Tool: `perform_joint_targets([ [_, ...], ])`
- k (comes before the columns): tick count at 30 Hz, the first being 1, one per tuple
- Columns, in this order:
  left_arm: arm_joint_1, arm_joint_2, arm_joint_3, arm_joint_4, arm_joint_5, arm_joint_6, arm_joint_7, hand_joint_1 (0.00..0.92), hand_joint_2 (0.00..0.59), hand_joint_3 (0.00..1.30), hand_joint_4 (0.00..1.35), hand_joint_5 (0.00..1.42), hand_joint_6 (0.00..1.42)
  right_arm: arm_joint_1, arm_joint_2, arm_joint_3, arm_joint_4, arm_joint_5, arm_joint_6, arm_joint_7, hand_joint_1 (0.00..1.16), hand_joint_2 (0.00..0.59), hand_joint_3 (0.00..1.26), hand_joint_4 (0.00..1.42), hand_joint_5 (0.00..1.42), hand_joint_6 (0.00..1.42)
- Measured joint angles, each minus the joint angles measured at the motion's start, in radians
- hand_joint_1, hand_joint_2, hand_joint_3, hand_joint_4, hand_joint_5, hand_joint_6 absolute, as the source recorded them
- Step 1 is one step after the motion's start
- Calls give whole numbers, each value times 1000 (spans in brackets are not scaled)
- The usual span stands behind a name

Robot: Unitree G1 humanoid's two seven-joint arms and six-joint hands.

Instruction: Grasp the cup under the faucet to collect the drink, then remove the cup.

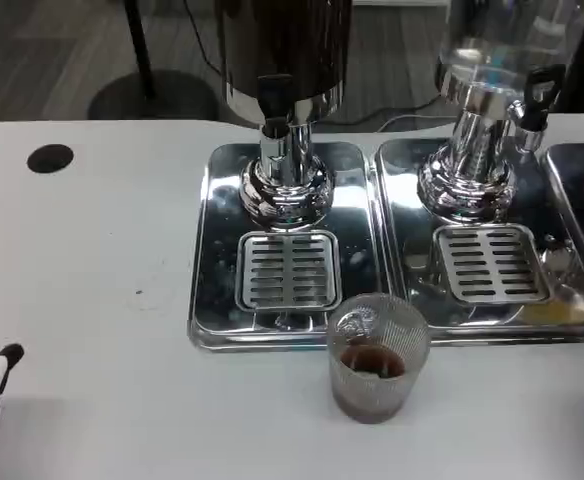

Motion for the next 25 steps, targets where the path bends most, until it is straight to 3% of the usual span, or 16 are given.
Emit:
perform_joint_targets([
  [25, 22, 16, 3, -25, -6, 4, 2, 0, 44, 0, 0, 0, 0, 18, 0, 19, 8, 20, 8, -10, 418, 586, 214, 142, 58, 0],
])
